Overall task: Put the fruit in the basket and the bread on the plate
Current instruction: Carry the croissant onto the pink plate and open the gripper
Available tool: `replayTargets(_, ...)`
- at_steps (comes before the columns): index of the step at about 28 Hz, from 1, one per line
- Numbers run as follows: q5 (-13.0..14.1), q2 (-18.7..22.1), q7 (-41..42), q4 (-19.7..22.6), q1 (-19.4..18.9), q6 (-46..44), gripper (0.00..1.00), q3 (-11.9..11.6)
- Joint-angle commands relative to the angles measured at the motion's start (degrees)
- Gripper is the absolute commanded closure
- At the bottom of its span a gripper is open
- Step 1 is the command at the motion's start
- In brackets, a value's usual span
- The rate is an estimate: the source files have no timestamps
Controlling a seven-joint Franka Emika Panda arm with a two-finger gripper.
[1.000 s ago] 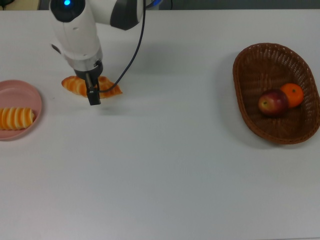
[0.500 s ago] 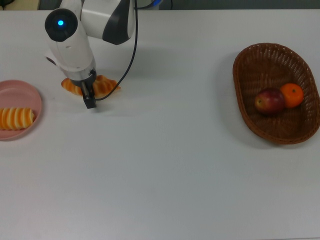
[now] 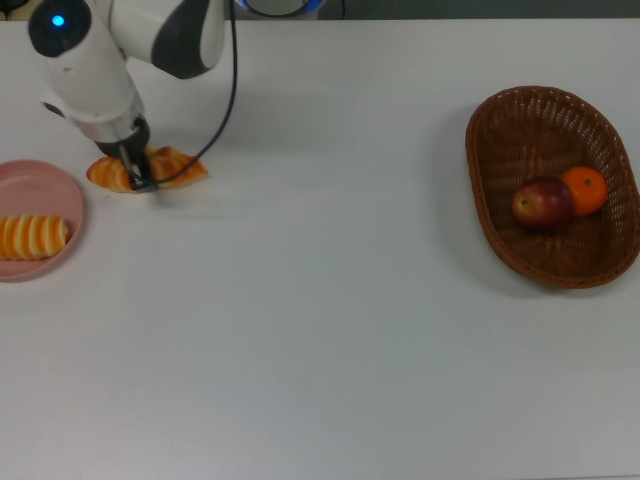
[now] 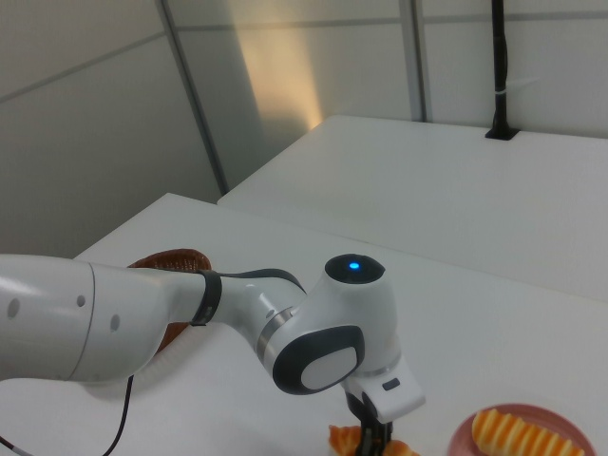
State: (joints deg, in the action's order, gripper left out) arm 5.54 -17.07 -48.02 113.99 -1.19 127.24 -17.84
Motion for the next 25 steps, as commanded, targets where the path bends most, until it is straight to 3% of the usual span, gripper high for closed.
replayTargets(1, 1.8, 2.9, 2.1, 0.2, 0.0, 1.0, 1.0, -2.0)
replayTargets(9, 2.4, 4.4, 2.0, -4.0, -1.0, -4.4, 1.0, -2.8)
replayTargets(15, 5.5, 3.4, 2.1, -7.9, -0.8, -4.4, 1.0, -5.2)
replayTargets(20, 6.2, 3.4, 2.0, -9.0, -0.4, -4.3, 1.0, -5.4)
replayTargets(25, 8.3, 0.2, 2.6, -12.8, 1.1, -4.1, 1.0, -7.4)
